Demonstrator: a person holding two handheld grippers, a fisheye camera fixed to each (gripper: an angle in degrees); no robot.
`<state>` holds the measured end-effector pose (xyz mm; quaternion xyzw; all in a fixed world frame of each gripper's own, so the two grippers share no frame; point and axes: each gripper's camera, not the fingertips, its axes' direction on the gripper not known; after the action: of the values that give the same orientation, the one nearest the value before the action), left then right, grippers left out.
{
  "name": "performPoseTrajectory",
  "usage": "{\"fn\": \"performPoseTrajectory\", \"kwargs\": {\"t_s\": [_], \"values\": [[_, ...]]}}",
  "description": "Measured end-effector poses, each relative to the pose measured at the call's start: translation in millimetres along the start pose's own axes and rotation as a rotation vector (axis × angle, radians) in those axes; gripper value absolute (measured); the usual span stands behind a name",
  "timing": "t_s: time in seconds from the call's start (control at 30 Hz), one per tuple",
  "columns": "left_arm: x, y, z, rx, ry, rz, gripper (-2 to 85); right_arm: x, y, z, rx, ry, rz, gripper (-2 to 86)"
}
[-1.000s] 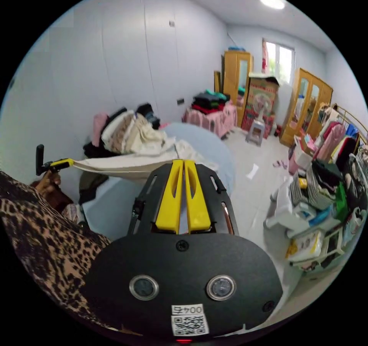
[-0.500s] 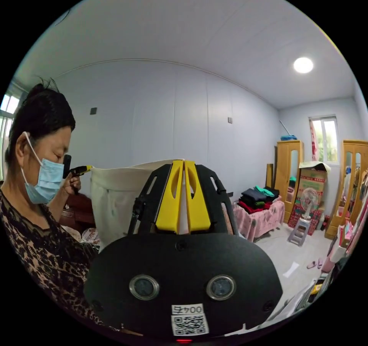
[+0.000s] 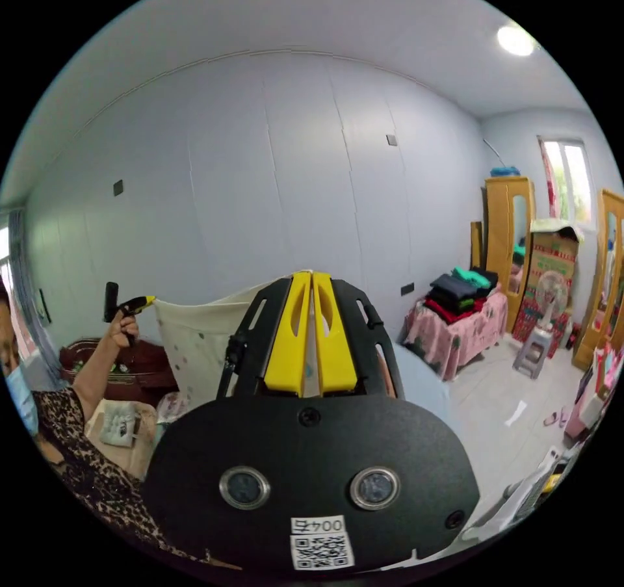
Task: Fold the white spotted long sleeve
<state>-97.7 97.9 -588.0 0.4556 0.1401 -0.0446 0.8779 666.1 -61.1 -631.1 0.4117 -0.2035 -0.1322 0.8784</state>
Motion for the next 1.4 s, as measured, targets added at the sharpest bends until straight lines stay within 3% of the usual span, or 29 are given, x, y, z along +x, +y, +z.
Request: {"fn": "performPoseTrajectory", "kwargs": {"t_s": [0.1, 0.23, 0.47, 0.77, 0.87, 1.0, 1.13, 1.33, 1.4], "values": [[41.0, -31.2, -31.8, 0.035, -0.049, 0.142, 0.4, -1.7, -27.3, -14.2, 0.082, -0.001, -0.049, -0.9], [79.5, -7.9, -52.0, 0.032, -0.075, 0.249, 0.5, 4.0, -8.3, -25.9, 0.094, 0.004, -0.102, -0.9], [108.1, 164.1, -28.3, -0.16, -0.144, 0.366, 0.5, 45.2, 143.0, 0.3, -0.166, 0.012, -0.112, -0.9], [38.6, 528.6, 69.0, -0.59, -0.143, -0.148, 0.4, 109.8, 445.1, 105.2, -0.835, 0.064, 0.072, -0.9], [43.3, 612.0, 81.4, -0.766, -0.201, -0.18, 0.3, 121.3, 517.6, 123.0, -1.009, 0.108, 0.053, -0.9], [21.3, 663.7, 48.2, -0.73, -0.29, -0.312, 0.2, 158.1, 560.3, 124.0, -0.999, 0.093, 0.167, -0.9], [-4.3, 688.6, 33.8, -0.701, -0.33, -0.4, 0.2, 177.1, 578.1, 141.2, -1.007, 0.088, 0.135, -0.8], [-25.4, 734.6, 65.7, -0.72, -0.172, -0.489, 0.9, 217.7, 620.2, 170.2, -1.053, 0.09, 0.161, -0.8], [-42.5, 769.1, 71.4, -0.692, -0.083, -0.627, 2.0, 238.8, 640.1, 178.3, -1.069, 0.078, 0.213, -0.7]]}}
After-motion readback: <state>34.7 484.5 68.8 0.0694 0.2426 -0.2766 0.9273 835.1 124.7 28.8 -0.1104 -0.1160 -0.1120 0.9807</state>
